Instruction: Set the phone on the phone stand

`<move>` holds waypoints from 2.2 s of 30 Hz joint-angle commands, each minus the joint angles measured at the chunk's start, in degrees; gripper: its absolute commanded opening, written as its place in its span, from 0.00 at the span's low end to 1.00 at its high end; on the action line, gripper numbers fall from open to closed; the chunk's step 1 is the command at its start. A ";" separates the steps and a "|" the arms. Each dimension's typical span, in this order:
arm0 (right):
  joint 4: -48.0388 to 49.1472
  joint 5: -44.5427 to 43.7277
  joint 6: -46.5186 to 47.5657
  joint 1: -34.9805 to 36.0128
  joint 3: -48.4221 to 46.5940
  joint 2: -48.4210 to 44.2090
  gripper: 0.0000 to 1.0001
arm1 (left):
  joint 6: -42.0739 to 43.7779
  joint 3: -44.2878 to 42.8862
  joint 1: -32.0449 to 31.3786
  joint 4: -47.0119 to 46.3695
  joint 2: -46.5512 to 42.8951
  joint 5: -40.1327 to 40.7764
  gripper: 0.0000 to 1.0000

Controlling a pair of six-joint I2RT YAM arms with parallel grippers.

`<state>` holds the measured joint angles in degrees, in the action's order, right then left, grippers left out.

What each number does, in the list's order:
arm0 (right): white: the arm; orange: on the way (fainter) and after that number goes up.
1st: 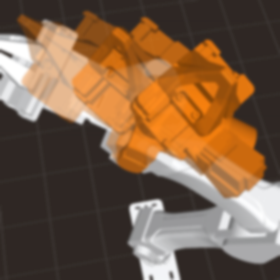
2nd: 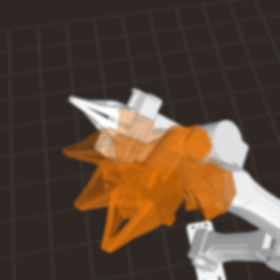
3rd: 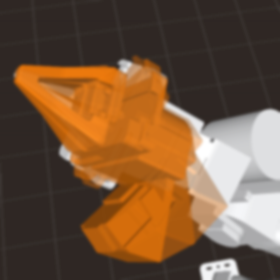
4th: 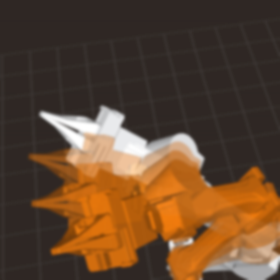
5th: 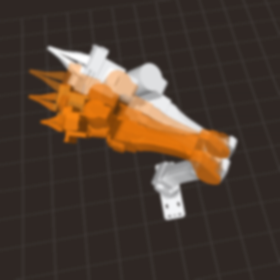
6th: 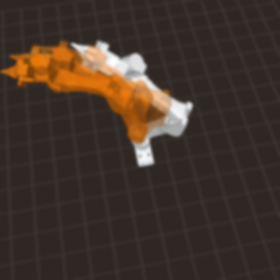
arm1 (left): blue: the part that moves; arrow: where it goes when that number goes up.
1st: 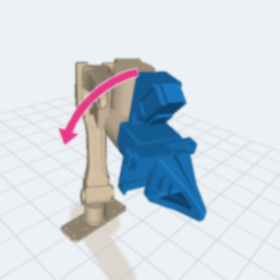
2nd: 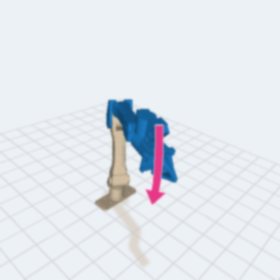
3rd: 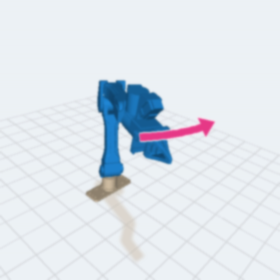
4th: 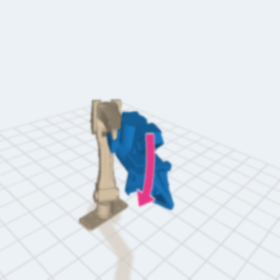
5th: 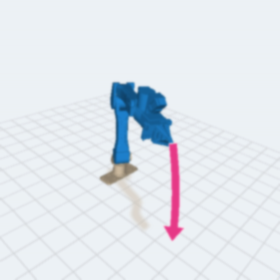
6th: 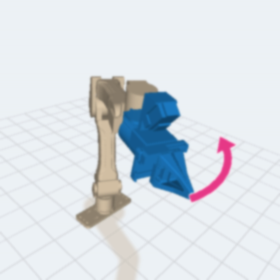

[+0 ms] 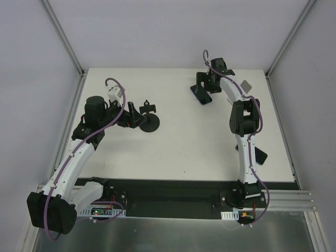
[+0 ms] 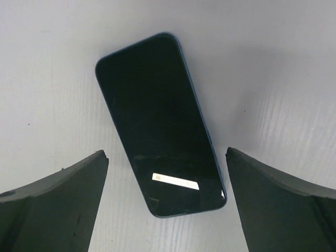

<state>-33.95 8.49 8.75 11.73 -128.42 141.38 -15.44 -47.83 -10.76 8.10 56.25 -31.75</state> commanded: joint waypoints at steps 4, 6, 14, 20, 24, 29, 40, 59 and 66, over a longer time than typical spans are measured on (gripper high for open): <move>-4.54 -0.76 -4.36 0.05 -3.32 3.99 0.98 | 0.32 -0.07 0.57 -2.30 -0.61 -0.95 0.83; -4.54 -0.41 -4.36 0.23 -2.72 3.73 0.98 | 0.24 -0.07 0.66 -2.30 -0.70 -1.12 0.83; -13.50 -8.14 0.30 3.56 -2.53 3.54 0.97 | -0.03 0.20 0.66 -2.73 -1.40 -1.39 0.84; -17.90 -12.09 0.74 4.70 -7.63 6.79 0.95 | -0.38 0.37 0.57 -3.09 -1.23 -1.48 0.83; -19.04 -15.25 1.26 5.85 -8.78 7.42 0.84 | -0.20 0.46 0.57 -3.00 -1.32 -1.21 0.83; -19.04 -14.91 2.14 6.64 -6.33 6.10 0.59 | -0.47 0.37 0.57 -3.09 -1.23 -1.39 0.83; -9.13 -12.62 -2.42 10.24 21.07 -11.28 0.28 | -0.47 0.55 0.57 -3.09 -3.16 -1.30 0.83; 1.44 -17.28 -0.69 18.51 49.42 -28.19 0.88 | -0.20 0.55 0.48 -3.09 -4.39 -0.33 0.82; -0.14 -11.67 2.41 17.02 43.87 -24.23 0.90 | -2.92 -1.47 0.48 -2.12 -4.92 -2.43 0.84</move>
<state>-32.53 -5.52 8.38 30.00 -81.84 114.83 -16.05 -47.83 -10.76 7.49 52.42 -32.05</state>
